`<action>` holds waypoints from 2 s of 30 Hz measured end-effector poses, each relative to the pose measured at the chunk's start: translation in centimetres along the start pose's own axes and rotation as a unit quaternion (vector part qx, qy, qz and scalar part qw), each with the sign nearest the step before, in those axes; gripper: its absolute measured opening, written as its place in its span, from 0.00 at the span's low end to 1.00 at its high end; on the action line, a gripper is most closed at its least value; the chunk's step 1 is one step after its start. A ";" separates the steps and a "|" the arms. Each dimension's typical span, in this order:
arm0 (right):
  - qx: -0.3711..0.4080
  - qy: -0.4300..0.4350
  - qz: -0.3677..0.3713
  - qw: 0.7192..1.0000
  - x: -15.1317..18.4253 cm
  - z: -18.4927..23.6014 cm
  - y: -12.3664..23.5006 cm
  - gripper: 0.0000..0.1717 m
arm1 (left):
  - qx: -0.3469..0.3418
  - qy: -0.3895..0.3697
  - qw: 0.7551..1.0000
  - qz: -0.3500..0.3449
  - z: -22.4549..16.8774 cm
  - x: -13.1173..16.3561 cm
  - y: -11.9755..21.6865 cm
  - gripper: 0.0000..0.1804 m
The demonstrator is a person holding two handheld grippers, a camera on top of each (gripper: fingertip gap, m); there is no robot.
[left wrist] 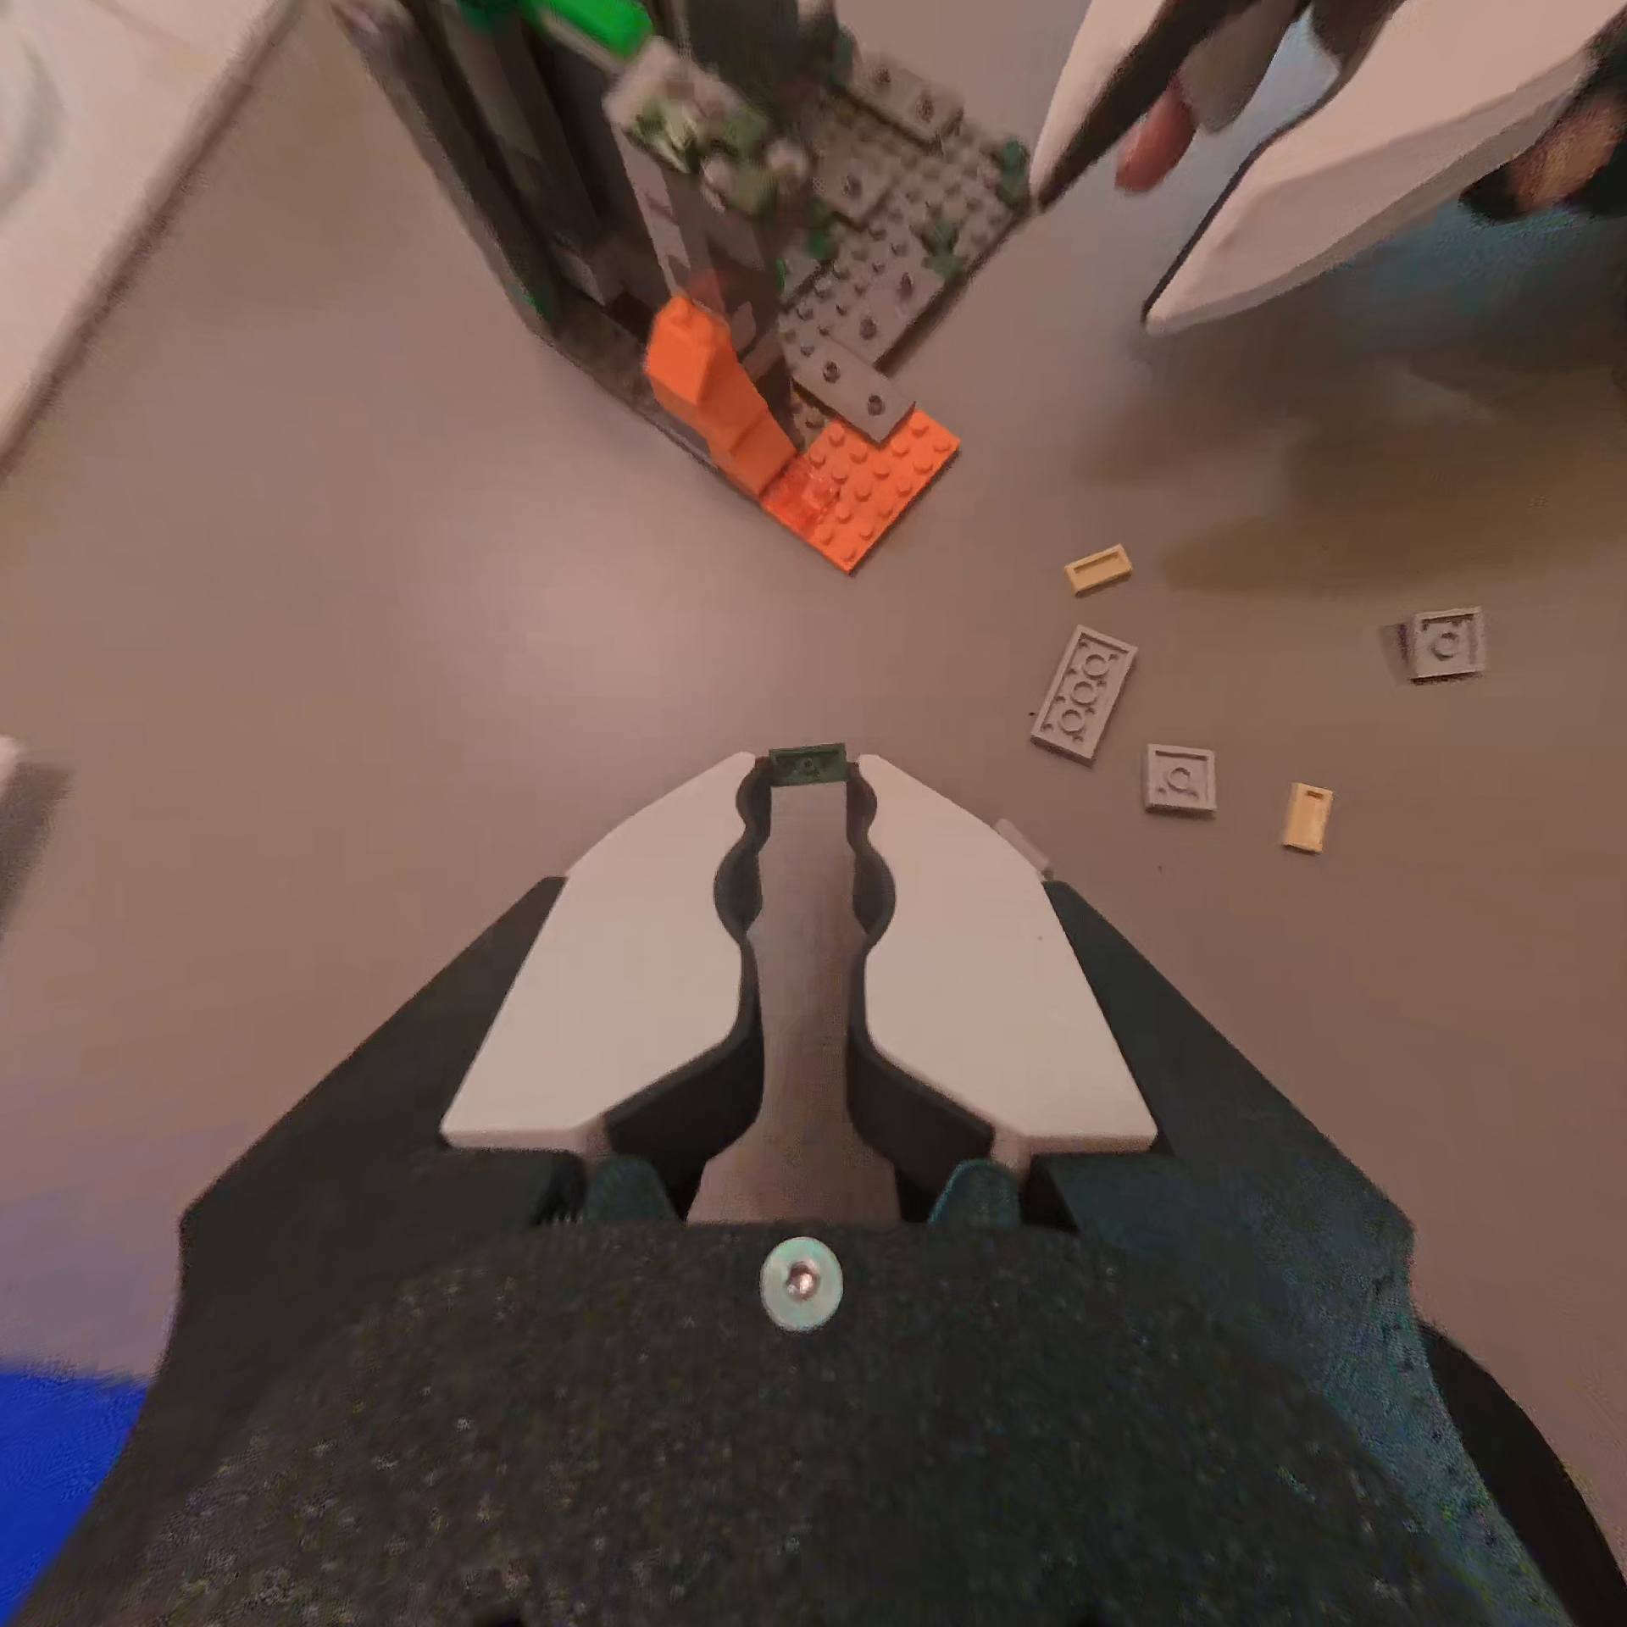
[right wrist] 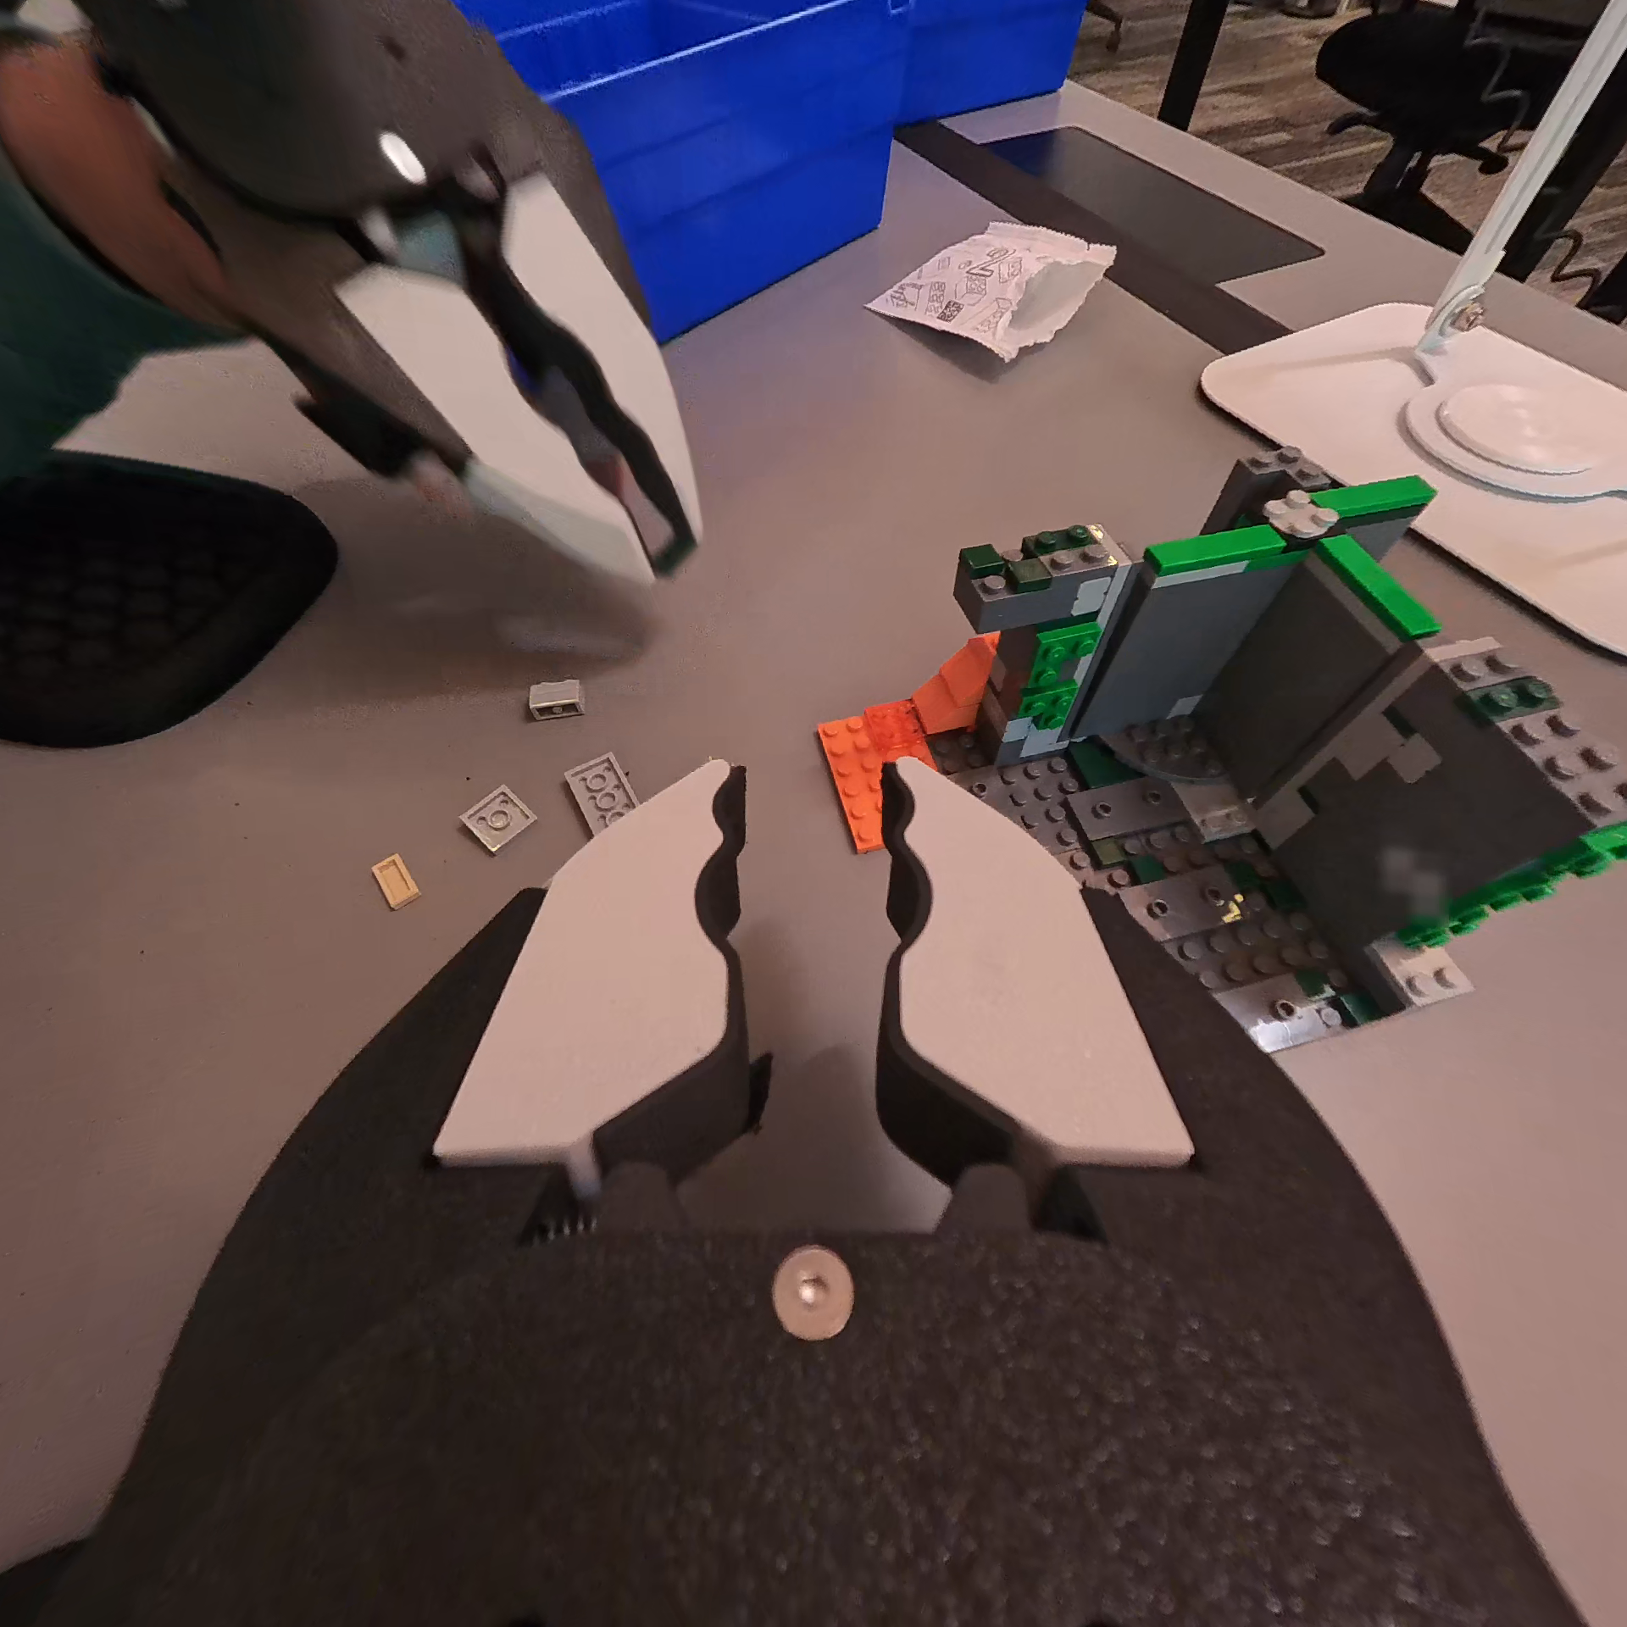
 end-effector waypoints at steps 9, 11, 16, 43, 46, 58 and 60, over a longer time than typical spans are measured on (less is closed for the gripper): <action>-0.011 0.015 -0.009 1.000 -0.1 0.4 -0.1 0.11 | -0.236 0.016 0.972 -0.012 8.4 0.2 16.3 0.09; -0.009 0.016 -0.008 1.000 -0.1 0.4 -0.1 0.11 | -0.265 0.026 0.964 0.014 9.7 2.3 17.9 0.09; -0.011 0.006 -0.003 1.000 0.3 0.4 -0.3 0.11 | -0.280 0.063 0.956 0.055 10.8 6.4 18.2 0.19; -0.003 0.005 0.016 1.000 1.0 0.2 -0.5 0.12 | 0.045 -0.103 0.994 0.014 -4.6 1.1 2.3 0.24; -0.007 0.006 0.016 1.000 1.0 0.3 -0.5 0.12 | 0.092 -0.116 0.988 0.037 -5.0 2.2 0.2 0.24; -0.015 0.023 0.020 0.999 1.0 0.5 -0.5 0.11 | 0.124 -0.114 0.982 0.081 -4.5 2.7 -0.1 0.10; -0.016 0.023 0.019 0.999 0.9 0.5 -0.5 0.10 | 0.095 -0.108 0.988 0.056 -3.9 1.7 1.5 0.10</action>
Point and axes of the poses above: each gripper's, where its closed fingertips meet, y back along the fingers, x out of its underside, z = x × y across the jaws, the point moved 4 cm from there along y, back along the fingers, and after that the axes turned 14 degrees about -z, right-handed, at the moved point
